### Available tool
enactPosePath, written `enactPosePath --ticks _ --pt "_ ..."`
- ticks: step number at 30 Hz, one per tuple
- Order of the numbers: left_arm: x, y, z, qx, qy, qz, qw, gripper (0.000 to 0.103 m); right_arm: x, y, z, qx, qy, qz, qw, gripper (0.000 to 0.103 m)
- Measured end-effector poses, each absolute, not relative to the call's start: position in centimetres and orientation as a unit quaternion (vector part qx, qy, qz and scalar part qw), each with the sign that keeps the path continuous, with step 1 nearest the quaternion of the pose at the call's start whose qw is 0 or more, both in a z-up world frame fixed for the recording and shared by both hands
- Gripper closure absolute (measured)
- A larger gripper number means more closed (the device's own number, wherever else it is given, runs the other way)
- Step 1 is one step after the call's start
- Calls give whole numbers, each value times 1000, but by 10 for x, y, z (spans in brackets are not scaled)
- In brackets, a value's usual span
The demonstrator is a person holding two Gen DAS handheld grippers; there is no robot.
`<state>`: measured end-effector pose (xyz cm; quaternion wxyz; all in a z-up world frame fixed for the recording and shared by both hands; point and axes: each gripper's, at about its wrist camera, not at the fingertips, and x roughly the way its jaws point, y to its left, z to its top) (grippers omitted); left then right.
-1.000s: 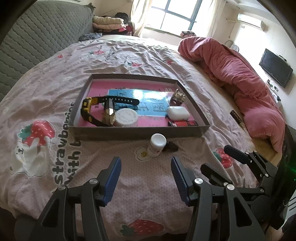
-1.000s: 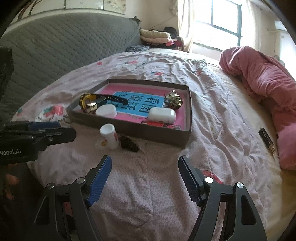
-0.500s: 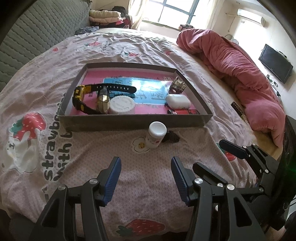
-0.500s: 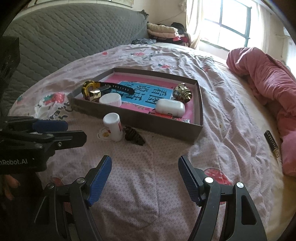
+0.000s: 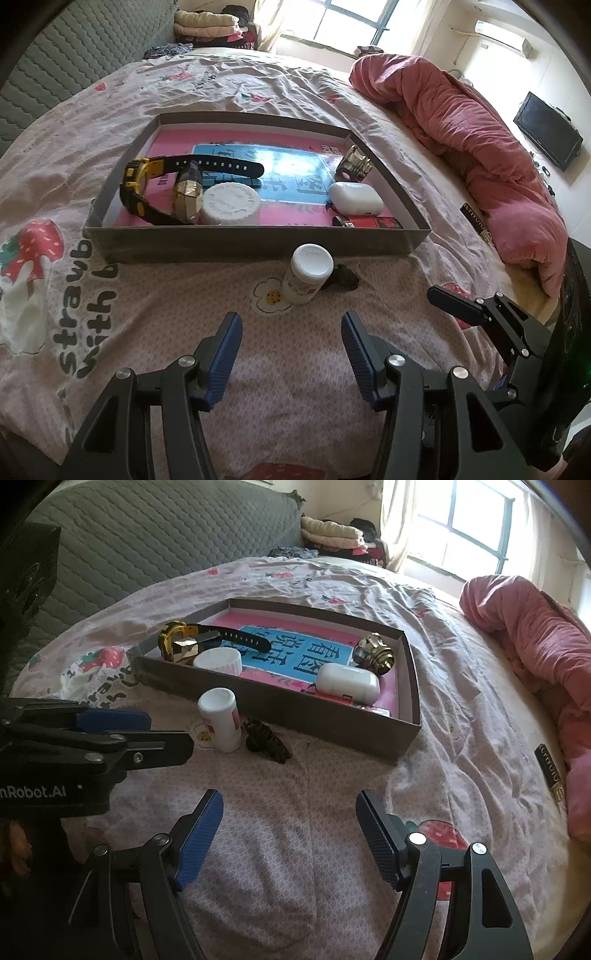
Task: Organize rigid objects
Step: 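Close the left gripper on the white pill bottle while the right gripper grasps the black clip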
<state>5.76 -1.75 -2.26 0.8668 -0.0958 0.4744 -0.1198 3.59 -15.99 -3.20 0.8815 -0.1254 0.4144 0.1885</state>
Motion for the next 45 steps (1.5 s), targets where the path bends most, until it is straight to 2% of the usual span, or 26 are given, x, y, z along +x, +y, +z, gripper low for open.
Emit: enactPosePath --ticks 16,33,40,43,45 --pt "82 -22 -34 -100 465 -138 869 48 58 -153 -43 -133 410 187 883 28" --pt "106 -18 -48 -116 463 -149 866 67 85 -137 -54 -152 402 206 879 26" --pt "109 -13 -49 -117 459 -148 868 69 88 -137 -54 -132 409 218 876 26" --pt "110 -12 -51 -121 461 -153 866 69 88 -138 -53 -118 411 224 876 30" --pt "110 -12 -52 -124 462 -155 865 70 87 -135 -52 -124 408 227 876 42"
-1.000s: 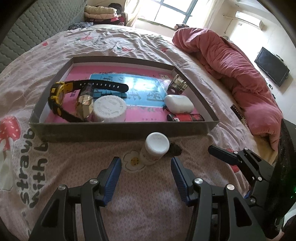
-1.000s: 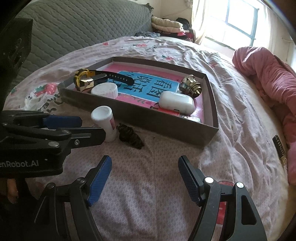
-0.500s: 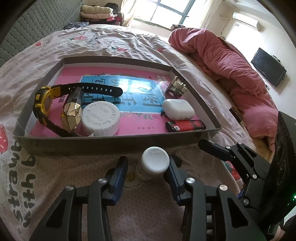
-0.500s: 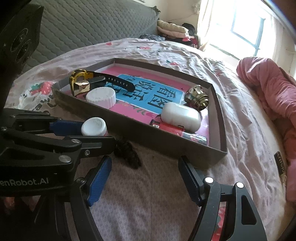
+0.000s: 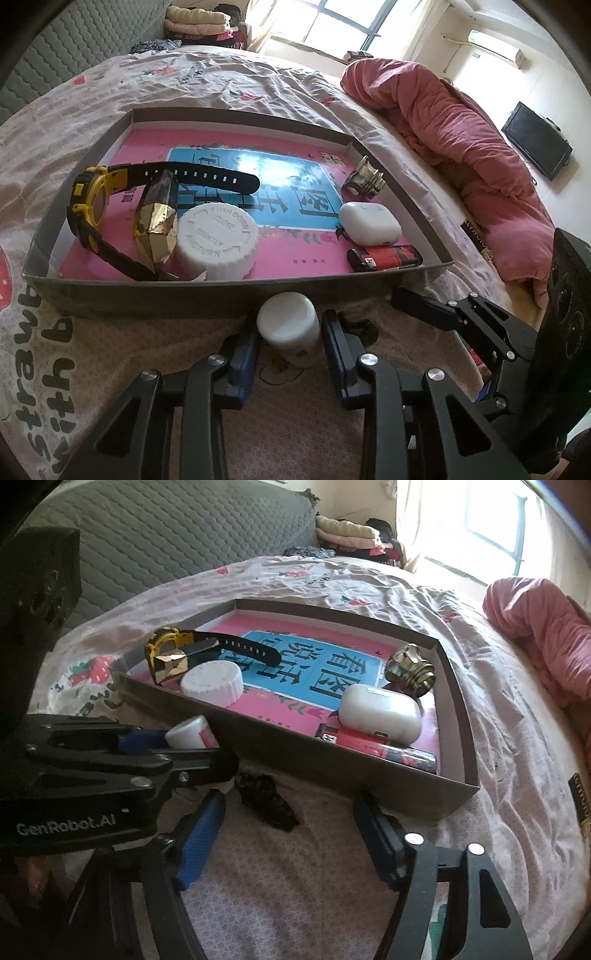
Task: Organize rigid objects
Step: 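Close the left gripper on the white pill bottle while the right gripper grasps the black clip, then lift the pill bottle with the left gripper while the right gripper carries the black clip toward the tray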
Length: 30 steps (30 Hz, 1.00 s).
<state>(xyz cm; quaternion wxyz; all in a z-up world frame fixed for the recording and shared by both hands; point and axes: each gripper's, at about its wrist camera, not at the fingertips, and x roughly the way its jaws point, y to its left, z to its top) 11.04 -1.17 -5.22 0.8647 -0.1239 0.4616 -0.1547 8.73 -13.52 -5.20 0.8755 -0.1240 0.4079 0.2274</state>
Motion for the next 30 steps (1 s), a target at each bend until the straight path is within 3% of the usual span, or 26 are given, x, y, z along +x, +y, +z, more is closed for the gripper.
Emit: enactPosePath --ticks 3,7,10,18,30 --pt "111 -11 -54 -131 463 -159 862 70 84 -127 -53 -149 401 228 875 60" --pt "110 -9 -55 -136 463 -162 861 72 84 -121 -55 -161 400 233 872 65" --pt "111 -7 -56 -142 463 -165 859 72 86 -118 -58 -165 405 233 869 74" --pt "111 -10 -56 -141 463 -166 859 73 92 -129 -57 -132 419 241 865 80" --pt "113 -12 -56 -137 465 -167 859 74 87 -146 -49 -117 418 234 870 81"
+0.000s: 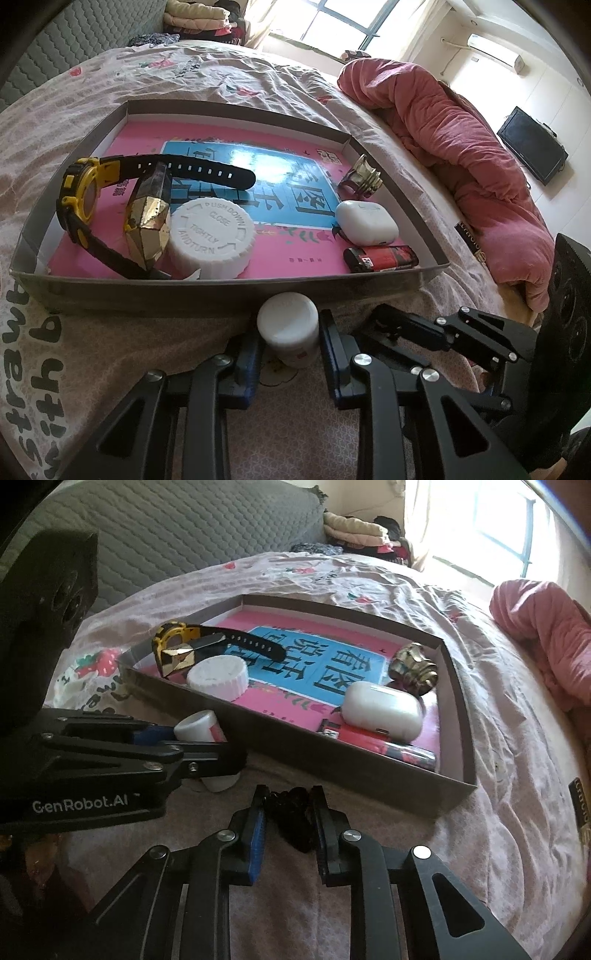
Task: Organize rigid objects
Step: 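Lift the pill bottle with the left gripper while the right gripper carries the black clip toward the tray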
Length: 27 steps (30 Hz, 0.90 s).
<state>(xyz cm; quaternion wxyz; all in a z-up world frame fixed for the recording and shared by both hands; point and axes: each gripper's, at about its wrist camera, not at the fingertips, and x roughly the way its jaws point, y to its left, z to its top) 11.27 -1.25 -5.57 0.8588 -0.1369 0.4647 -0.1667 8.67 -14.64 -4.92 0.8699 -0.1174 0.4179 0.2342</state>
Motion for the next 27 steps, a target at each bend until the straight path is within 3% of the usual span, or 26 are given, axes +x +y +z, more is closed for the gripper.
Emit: enactPosePath --ticks 27 --pt "106 -14 -48 -123 455 -163 867 75 89 -165 -37 -62 412 239 877 81"
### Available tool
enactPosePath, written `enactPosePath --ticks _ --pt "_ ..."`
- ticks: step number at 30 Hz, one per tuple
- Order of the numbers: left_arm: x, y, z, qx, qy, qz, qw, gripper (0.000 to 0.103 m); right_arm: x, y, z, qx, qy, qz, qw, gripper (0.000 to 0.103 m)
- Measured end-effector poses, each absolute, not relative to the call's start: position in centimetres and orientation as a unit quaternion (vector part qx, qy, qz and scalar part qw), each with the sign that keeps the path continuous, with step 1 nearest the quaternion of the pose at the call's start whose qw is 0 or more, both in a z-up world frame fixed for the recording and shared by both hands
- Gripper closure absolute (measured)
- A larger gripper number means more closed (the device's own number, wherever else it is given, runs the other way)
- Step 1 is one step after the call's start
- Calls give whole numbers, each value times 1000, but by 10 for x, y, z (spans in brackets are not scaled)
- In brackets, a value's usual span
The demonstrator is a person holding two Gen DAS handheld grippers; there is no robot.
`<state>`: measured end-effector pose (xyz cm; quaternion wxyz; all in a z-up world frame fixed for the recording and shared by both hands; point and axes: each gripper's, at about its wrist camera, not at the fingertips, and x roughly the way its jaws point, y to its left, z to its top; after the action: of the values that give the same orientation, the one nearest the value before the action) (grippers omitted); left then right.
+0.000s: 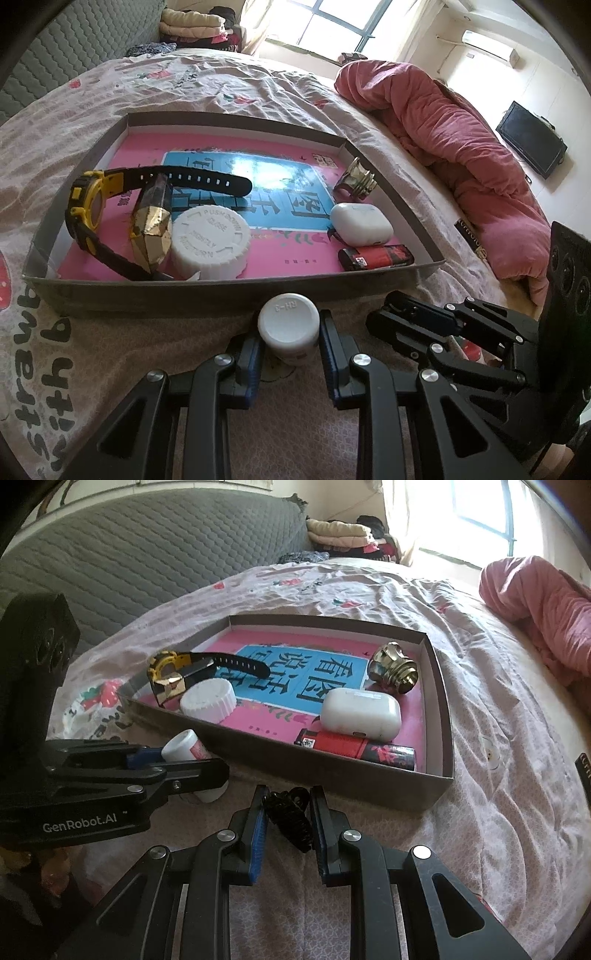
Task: Organize rigid objects
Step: 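Lift the pill bottle with the left gripper while the right gripper carries the black clip toward the tray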
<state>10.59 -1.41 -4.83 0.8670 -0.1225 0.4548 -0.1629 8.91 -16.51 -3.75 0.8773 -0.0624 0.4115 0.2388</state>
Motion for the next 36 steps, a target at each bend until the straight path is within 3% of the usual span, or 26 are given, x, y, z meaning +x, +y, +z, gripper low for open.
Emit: enactPosePath --ticks 36 --pt "78 -19 18 -69 398 -131 905 75 83 -199 14 9 330 227 916 81"
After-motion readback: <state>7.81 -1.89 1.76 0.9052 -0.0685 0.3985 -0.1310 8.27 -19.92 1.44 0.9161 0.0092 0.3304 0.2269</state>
